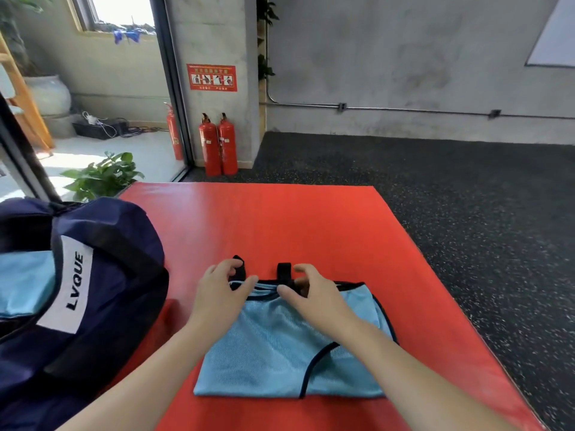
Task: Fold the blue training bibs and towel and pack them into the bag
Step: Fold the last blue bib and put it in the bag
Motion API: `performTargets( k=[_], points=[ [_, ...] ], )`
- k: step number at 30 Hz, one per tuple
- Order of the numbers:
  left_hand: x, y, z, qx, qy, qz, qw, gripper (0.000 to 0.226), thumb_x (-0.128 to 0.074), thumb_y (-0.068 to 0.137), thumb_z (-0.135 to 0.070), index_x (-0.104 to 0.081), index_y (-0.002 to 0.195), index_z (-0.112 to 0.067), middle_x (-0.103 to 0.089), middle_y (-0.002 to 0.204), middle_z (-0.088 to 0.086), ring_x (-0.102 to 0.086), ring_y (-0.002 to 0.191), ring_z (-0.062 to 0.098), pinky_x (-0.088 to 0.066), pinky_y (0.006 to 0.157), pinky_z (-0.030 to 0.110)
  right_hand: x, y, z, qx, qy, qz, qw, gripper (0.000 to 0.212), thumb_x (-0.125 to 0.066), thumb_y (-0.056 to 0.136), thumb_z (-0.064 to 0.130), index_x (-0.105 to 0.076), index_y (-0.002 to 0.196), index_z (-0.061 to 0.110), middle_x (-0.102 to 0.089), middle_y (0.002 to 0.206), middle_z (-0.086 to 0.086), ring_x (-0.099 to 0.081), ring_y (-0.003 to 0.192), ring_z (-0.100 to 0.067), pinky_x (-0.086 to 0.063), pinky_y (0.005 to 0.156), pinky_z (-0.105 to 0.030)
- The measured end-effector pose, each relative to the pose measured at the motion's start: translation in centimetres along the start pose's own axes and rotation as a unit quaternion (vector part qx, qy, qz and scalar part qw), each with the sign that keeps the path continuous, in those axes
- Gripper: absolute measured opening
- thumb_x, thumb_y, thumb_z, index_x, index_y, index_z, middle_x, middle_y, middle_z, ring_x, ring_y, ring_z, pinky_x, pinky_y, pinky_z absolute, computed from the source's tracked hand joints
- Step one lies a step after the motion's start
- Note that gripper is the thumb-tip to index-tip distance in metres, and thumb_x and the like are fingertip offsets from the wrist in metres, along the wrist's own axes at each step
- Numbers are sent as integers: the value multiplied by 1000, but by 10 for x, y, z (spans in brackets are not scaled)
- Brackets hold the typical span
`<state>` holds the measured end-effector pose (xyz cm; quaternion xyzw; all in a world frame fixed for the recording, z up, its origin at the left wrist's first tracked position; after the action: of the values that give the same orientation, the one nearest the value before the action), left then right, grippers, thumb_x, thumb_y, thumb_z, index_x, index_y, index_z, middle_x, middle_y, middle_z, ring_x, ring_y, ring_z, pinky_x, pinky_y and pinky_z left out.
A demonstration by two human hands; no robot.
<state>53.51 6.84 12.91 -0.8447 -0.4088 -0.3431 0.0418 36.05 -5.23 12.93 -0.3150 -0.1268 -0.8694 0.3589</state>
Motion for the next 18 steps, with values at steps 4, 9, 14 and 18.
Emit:
performTargets(
  k=[4, 9, 14, 18],
  points=[
    [-1, 0, -15, 2, -98, -19, 995, 47, -66, 92, -48, -56, 133, -28, -58, 122, -11, -62, 93, -3, -48, 81, 19, -1, 8, 4, 12, 85, 28, 996, 78, -65, 89, 57, -24, 153, 38, -53, 136, 19, -52, 122, -2, -39, 94, -22],
    [-20, -2, -3, -119, 98, 79, 985, 35, -64, 95, -38, -57, 128, -27, -55, 126, -14, -59, 106, 9, -50, 93, 33, 6, 12, -20, 70, -207, 56, 974, 59, -64, 94, 41, -41, 148, 33, -49, 147, 11, -43, 137, -12, -30, 115, -37],
    [-13, 2, 3, -212, 192, 14, 958, 9, -79, 83, -14, -73, 85, -21, -62, 93, -9, -58, 88, 21, -49, 74, 40, 52, 19, -47, 51, -292, -12, 955, 25, -55, 101, 38, -68, 121, 34, -67, 124, 13, -59, 117, -14, -45, 101, -40],
    [-13, -3, 2, -123, 189, 19, 974, 6, -68, 90, -27, -69, 84, -26, -52, 79, -11, -56, 75, 17, -49, 65, 36, 76, 14, -66, 14, -244, -11, 970, 18, -61, 98, 39, -75, 108, 34, -69, 110, 19, -61, 105, -6, -51, 90, -30]
  ],
)
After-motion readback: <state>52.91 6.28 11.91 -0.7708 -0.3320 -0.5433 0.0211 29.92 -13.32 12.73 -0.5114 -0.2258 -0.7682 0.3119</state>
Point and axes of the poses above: each hand's wrist, its own y-axis towards the middle knuckle, its own x-axis out of the back of the hand, z = x × y, the point moved 6 cm from there along y, towards the middle knuckle
